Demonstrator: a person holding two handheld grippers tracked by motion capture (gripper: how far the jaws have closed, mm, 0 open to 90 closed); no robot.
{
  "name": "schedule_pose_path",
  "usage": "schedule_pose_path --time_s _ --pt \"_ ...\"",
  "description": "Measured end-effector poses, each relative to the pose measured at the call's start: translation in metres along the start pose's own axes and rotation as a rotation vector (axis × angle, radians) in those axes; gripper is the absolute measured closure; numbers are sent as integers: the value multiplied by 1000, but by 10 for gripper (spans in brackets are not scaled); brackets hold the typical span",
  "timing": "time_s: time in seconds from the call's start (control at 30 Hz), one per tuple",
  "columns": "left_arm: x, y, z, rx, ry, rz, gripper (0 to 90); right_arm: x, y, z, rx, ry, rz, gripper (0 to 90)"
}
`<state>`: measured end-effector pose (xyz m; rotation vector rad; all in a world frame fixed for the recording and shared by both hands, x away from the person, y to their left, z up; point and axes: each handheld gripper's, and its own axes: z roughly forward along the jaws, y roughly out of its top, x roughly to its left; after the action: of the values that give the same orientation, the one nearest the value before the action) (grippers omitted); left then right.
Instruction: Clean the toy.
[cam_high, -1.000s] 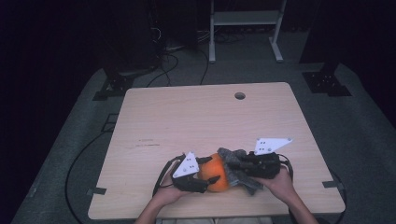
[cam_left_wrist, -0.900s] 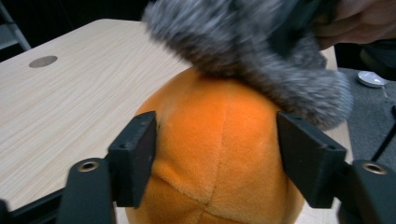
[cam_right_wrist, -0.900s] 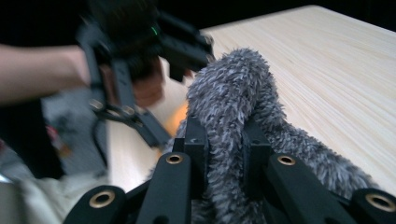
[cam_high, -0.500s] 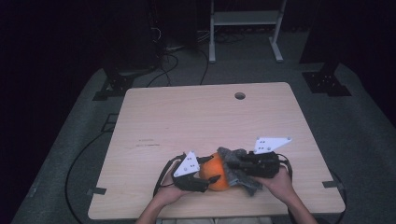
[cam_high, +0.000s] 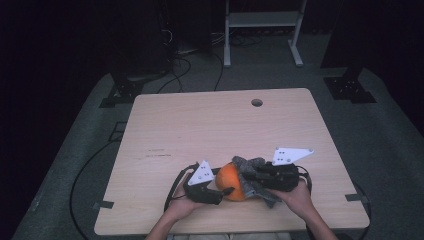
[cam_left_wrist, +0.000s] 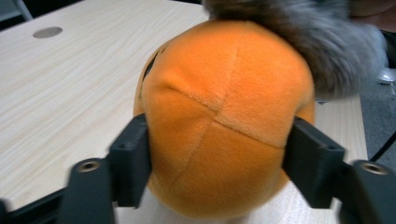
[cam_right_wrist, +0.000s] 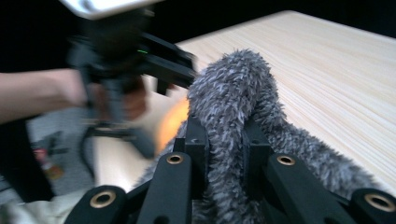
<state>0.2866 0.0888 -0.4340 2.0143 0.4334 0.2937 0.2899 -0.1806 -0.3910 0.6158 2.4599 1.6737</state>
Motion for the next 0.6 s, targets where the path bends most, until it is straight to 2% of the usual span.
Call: schedule_pose_path --time_s 0.03,0.07,0.13,0.2,0.3,0.37,0.4,0.47,0.5,0.57,0.6 --pt "0 0 -1 4 -7 11 350 2 1 1 -2 15 -5 764" --pt "0 0 -2 4 -12 21 371 6 2 3 9 11 -22 765" --pt "1 1 -4 -1 -12 19 385 5 1 4 26 -25 -35 766" --pt "2 2 -7 -9 -10 9 384 -6 -3 0 18 -66 8 768" --pt "2 2 -8 -18 -18 -1 384 -19 -10 -6 39 -134 54 768" --pt "2 4 -9 -22 -22 3 385 -19 -9 -9 36 -125 67 769" --pt "1 5 -10 -20 -29 6 386 -16 -7 -9 25 -118 54 769" --pt "1 6 -10 -40 -48 -13 386 -5 1 -9 -23 -24 30 768" --pt "1 6 -11 -41 -53 -12 387 4 6 -6 -41 9 -1 767" --pt "1 6 -13 -35 -59 -3 386 7 7 -2 -22 -5 -22 767" --pt "1 5 -15 -40 -61 -2 386 5 5 -2 -10 -19 -15 767"
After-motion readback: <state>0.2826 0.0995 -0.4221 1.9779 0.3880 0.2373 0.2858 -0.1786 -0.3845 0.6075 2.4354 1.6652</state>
